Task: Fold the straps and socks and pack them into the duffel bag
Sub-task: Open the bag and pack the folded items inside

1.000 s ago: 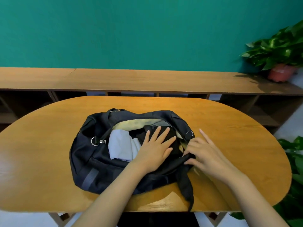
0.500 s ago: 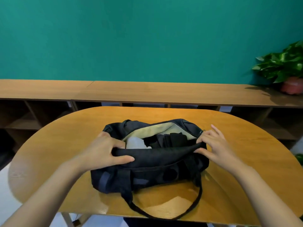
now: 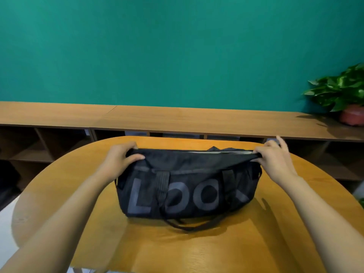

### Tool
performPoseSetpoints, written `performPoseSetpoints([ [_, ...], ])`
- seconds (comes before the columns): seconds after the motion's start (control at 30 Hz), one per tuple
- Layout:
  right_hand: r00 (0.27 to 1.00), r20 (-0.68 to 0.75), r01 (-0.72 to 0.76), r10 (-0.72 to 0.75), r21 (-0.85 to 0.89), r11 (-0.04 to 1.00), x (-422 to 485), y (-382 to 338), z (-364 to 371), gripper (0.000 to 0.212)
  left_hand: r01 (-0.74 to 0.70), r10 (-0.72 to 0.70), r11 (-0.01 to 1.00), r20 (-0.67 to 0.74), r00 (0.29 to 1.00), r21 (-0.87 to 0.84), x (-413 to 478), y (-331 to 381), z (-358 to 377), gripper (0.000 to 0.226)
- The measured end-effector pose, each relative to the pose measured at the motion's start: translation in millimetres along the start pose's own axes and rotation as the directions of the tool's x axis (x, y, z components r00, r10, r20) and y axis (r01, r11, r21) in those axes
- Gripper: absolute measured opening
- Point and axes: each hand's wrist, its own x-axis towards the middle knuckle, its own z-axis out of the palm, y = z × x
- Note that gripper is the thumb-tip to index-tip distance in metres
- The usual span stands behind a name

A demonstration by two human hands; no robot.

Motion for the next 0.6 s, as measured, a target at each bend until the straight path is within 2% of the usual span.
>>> performPoseSetpoints([
  [0.1,0.976,-0.148,-0.158,0.159,0.015,0.987,6,15,-3,0.013,-0.101,0.104,0.994,-0.128,0.986,0.032,29,26,9,0.026],
  [0.17,0.958,-0.112,-0.267,0.265,0.004,0.964,3,22,-2,0.017,-0.129,0.135,0.990,-0.124,0.983,0.056,41,34,27,0.023],
  [0.23,0.946,0.007,-0.324,0.325,-0.042,0.945,-5,22,4,0.026,-0.116,0.120,0.989,-0.033,0.992,0.094,45,31,51,0.019],
  [0.3,0.951,0.107,-0.284,0.290,-0.072,0.956,-15,17,12,0.036,-0.064,0.059,0.993,0.052,0.997,0.098,42,24,69,0.017],
  [0.37,0.967,0.128,-0.215,0.219,-0.045,0.976,-19,7,15,0.044,-0.010,0.010,1.000,0.051,0.999,0.002,40,20,75,0.018],
  [0.5,0.986,0.114,-0.130,0.118,0.103,0.986,-7,-24,10,0.046,0.098,-0.103,0.982,-0.025,0.994,-0.163,38,19,64,0.031],
  [0.6,0.999,0.021,-0.037,0.033,0.297,0.954,8,-64,2,0.044,0.173,-0.176,0.966,0.002,0.984,-0.191,38,16,48,0.021],
])
